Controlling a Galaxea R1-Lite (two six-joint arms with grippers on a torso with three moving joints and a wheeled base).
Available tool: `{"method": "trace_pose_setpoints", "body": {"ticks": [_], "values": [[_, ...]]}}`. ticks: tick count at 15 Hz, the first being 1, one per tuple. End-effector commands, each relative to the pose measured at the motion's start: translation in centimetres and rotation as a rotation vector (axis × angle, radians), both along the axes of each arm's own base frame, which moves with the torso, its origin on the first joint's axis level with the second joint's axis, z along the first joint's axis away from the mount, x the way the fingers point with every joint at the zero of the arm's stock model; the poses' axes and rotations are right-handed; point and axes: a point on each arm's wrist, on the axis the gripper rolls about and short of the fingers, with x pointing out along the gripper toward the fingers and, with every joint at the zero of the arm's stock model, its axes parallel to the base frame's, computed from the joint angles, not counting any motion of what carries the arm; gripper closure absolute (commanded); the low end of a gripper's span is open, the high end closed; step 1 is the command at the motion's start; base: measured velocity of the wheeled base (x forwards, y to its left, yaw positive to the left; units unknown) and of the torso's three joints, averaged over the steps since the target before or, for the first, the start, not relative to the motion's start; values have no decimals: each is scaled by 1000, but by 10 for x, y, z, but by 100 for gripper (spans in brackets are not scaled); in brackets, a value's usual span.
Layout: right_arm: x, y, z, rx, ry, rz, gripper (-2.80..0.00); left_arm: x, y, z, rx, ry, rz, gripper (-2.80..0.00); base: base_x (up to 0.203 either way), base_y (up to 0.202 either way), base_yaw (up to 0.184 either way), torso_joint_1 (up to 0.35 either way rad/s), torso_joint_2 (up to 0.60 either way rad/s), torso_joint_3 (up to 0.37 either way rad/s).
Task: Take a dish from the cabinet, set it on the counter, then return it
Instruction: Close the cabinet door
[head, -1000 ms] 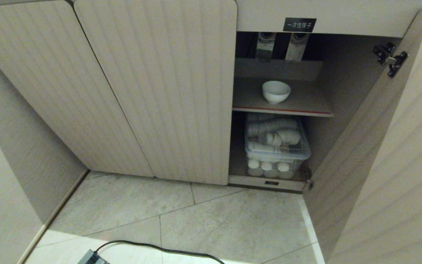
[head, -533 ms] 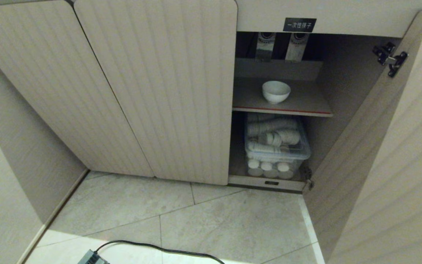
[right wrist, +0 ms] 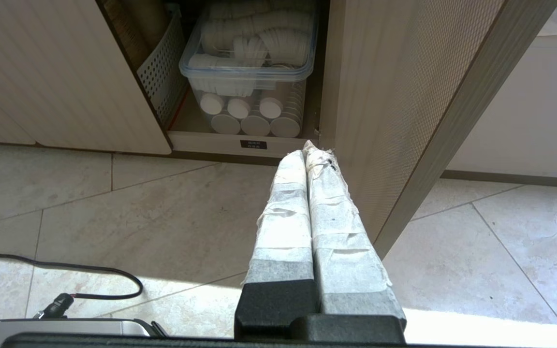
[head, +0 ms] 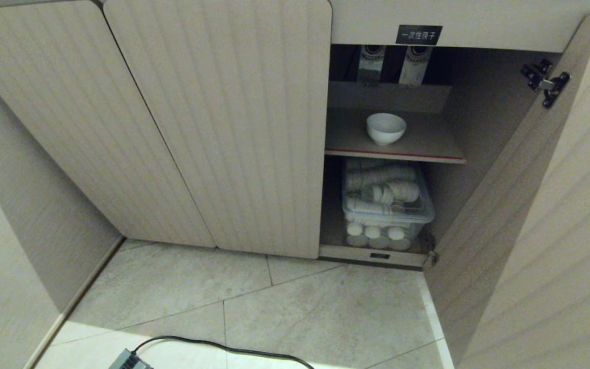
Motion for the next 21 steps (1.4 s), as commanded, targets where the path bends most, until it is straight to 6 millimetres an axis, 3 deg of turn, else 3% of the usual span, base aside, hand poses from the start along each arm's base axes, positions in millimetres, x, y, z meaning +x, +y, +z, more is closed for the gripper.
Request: {"method": "trace_pose_setpoints", "body": {"ticks": [1,6,10,15,18,21], "values": [[0,0,0,-6,2,0,0,0,0,0,-1,-1,0,0,0,0,0,0,0,0],[0,0,3,-58,-24,-8,0,0,0,0,-1,-2,1,0,0,0,0,0,0,0],[-3,-2,25,-56,-236,-112,0,0,0,0,-1,-1,1,0,0,0,0,0,0,0],[-19,-9,57,-8,-561,-416,0,0,0,0,-1,-3,-1,0,0,0,0,0,0,0],[-33,-9,73,13,-759,-445,0,0,0,0,-1,-1,1,0,0,0,0,0,0,0],[-39,-9,78,37,-834,-454,0,0,0,0,-1,-1,1,0,0,0,0,0,0,0]]}}
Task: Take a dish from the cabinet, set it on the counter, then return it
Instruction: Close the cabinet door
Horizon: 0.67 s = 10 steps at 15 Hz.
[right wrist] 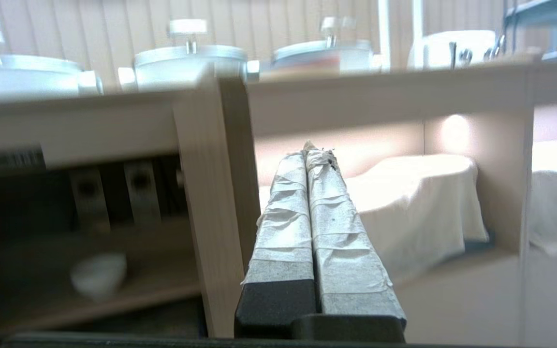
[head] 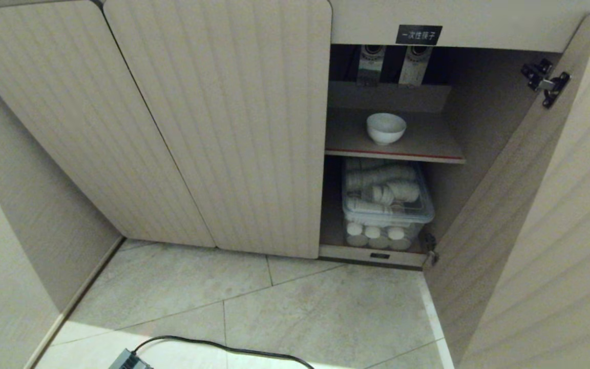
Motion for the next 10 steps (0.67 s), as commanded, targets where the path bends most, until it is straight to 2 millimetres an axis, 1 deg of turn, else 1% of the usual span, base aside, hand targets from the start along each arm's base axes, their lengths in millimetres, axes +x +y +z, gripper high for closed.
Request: {"method": "trace_pose_setpoints", "body": {"ticks": [1,4,6,10], "values": [[-2,0,1,14,-19,-16,0,0,0,0,0,-1,0,0,0,0,0,0,0,0],[-1,0,1,11,-2,-31,0,0,0,0,0,-1,1,0,0,0,0,0,0,0],[4,-1,5,12,37,-51,0,0,0,0,0,-1,1,0,0,0,0,0,0,0],[1,-1,13,20,41,-74,0,0,0,0,0,-1,1,0,0,0,0,0,0,0]]}}
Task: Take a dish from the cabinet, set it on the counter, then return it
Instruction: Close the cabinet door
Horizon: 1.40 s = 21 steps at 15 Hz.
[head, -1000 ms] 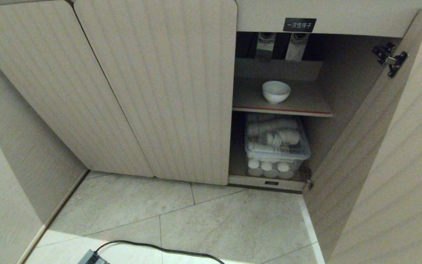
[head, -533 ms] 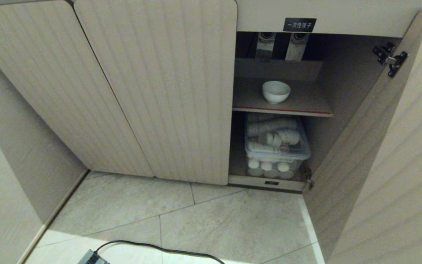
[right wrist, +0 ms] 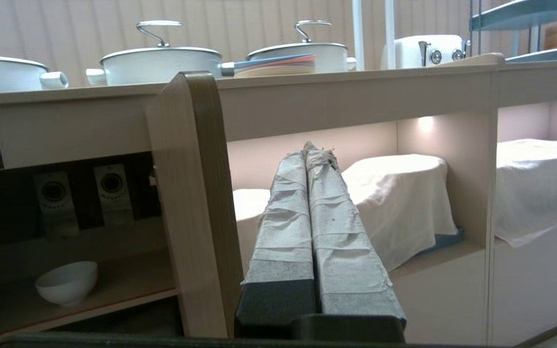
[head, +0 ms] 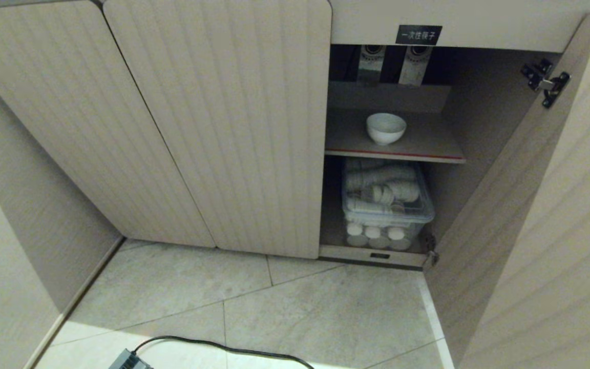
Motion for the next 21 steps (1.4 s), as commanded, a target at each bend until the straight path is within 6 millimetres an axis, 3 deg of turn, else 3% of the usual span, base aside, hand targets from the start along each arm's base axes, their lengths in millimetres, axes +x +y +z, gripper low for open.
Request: {"method": "trace_pose_setpoints", "body": {"ticks": [1,8,12,19,21], "values": [[-1,0,7,0,7,-4,0,0,0,0,-1,-1,0,0,0,0,0,0,0,0],[-14,0,37,5,70,-10,0,0,0,0,-1,-1,1,0,0,0,0,0,0,0],[-2,-1,57,62,158,-60,0,0,0,0,-1,0,-1,0,0,0,0,0,0,0],[9,0,74,73,209,-116,0,0,0,0,-1,-1,1,0,0,0,0,0,0,0],[13,5,77,93,233,-220,0,0,0,0,-1,-2,1,0,0,0,0,0,0,0]]}}
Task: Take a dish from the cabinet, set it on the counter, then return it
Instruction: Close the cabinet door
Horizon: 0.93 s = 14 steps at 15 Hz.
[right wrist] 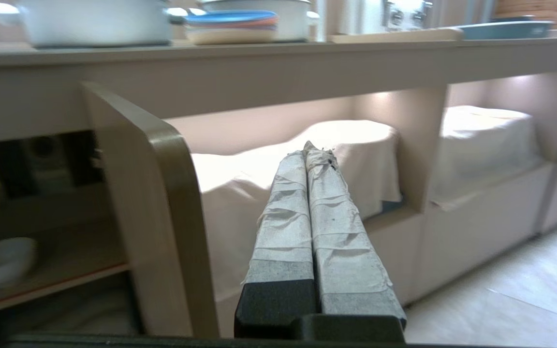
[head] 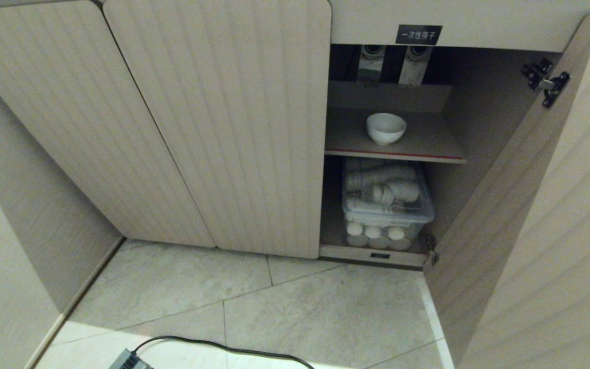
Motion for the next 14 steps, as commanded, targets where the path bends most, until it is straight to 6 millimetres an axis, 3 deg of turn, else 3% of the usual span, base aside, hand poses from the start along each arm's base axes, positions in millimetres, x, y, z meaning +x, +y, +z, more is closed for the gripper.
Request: {"method": "trace_pose_setpoints", "body": {"ticks": [1,11,14], "values": [[8,6,4,33,67,-128,0,0,0,0,-1,-1,1,0,0,0,0,0,0,0],[38,-1,37,87,234,-204,0,0,0,0,-1,-1,1,0,0,0,0,0,0,0],[45,-3,29,107,355,-209,0,0,0,0,-1,1,1,0,0,0,0,0,0,0]]}}
